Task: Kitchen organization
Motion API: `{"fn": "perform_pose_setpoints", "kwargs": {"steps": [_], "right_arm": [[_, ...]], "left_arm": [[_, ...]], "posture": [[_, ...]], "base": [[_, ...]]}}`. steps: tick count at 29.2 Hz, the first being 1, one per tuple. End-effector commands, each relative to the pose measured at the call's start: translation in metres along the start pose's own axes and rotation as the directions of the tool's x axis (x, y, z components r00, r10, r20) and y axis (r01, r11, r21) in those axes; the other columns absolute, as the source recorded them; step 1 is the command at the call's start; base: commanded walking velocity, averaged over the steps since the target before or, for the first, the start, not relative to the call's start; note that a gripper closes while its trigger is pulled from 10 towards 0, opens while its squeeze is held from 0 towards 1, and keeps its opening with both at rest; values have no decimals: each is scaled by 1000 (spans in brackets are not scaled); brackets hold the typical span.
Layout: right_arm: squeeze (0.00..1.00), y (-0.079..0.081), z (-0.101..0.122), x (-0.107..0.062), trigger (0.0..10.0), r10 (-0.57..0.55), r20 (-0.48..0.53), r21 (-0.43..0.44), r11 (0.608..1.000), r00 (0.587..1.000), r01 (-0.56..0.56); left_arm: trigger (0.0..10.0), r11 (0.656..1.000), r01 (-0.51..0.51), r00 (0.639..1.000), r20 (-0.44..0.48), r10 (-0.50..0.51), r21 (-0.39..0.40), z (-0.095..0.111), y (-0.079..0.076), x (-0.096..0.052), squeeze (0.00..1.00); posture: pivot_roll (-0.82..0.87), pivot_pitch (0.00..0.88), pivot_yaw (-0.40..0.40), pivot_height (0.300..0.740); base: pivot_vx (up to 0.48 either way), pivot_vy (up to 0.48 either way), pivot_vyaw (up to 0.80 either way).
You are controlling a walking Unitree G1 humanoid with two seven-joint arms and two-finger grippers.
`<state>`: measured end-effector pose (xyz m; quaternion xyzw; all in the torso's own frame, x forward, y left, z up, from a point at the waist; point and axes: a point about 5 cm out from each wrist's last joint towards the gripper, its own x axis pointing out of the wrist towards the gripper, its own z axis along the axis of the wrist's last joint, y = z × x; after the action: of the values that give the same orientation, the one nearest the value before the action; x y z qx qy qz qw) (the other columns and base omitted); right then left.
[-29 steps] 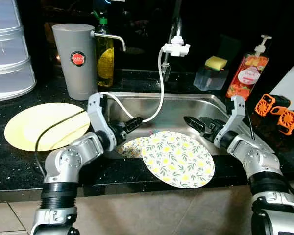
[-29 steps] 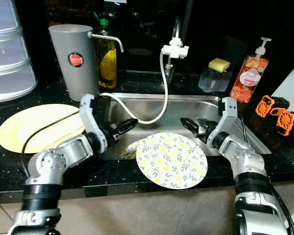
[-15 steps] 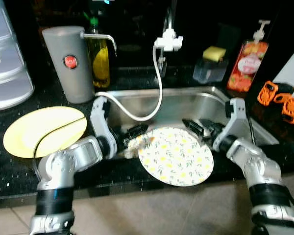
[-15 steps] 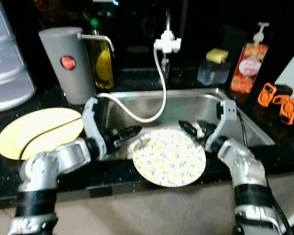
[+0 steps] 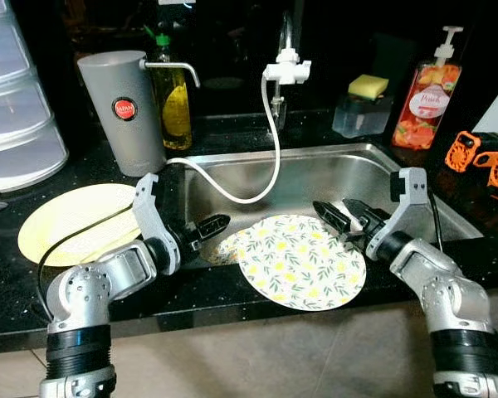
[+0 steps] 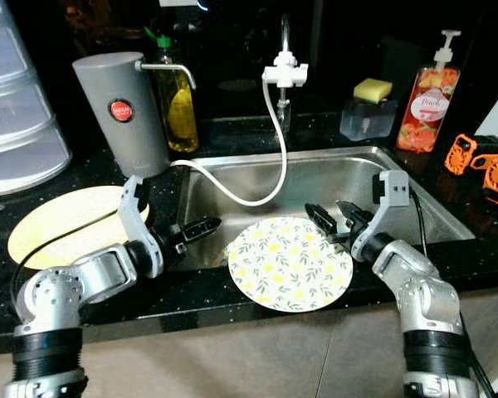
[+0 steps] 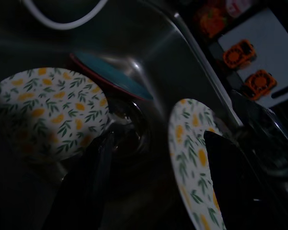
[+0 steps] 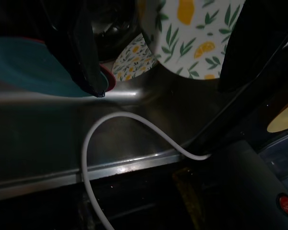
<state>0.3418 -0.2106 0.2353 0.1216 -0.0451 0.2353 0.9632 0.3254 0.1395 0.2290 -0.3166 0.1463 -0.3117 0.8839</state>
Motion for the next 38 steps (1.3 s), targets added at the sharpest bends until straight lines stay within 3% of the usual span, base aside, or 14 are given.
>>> {"fn": "perform_pose_setpoints", "kwargs": {"steps": [1,8,15,23,29,32,33,36,37,38], "right_arm": [[0,2,-2,-4,10000,-5,-6,11,1000,1000,5],[0,3,0,-9,10000,-22,-4,10,1000,1000,22],[0,6,1,-12,10000,-38,-23,-10,999,999,37],[0,5,8,-16,10000,-45,-29,-23,999,999,45],[0,6,10,-14,10000,-40,-35,-25,999,999,39],[0,8,9,-14,10000,-36,-37,-23,999,999,36],[0,9,7,-13,10000,-35,-37,-19,999,999,34],[0,9,7,-14,10000,-36,-37,-18,999,999,35],[0,9,7,-14,10000,-36,-36,-16,999,999,36],[0,8,7,-14,10000,-37,-36,-14,999,999,37]], "left_arm": [[10000,999,-2,1000,11,3,-40,0,3,5,0],[10000,999,9,1000,-3,-9,-40,-2,4,14,0],[10000,993,89,994,-57,-93,-80,-11,-4,32,0],[10000,980,130,980,-133,-150,-151,-21,-9,40,0],[9922,978,153,972,-156,-174,-140,-27,-13,47,0],[8196,978,162,969,-164,-183,-134,-28,-15,49,0],[1686,980,157,971,-163,-176,-126,-27,-14,50,0],[1686,981,150,972,-163,-169,-122,-27,-14,51,0],[0,981,150,973,-159,-169,-122,-27,-14,51,0],[0,981,149,973,-156,-168,-122,-27,-14,52,0]], "posture": [[51,126,70,740],[41,138,72,740],[23,149,71,740],[1,156,58,740],[-4,156,50,740],[-2,152,53,740],[-1,148,58,740],[-2,147,58,740],[2,144,59,740],[6,144,58,740]], "base": [[0,0,0],[0,0,0],[0,0,0],[0,0,0],[0,0,0],[0,0,0],[0,0,0],[0,0,0],[0,0,0],[0,0,0]]}}
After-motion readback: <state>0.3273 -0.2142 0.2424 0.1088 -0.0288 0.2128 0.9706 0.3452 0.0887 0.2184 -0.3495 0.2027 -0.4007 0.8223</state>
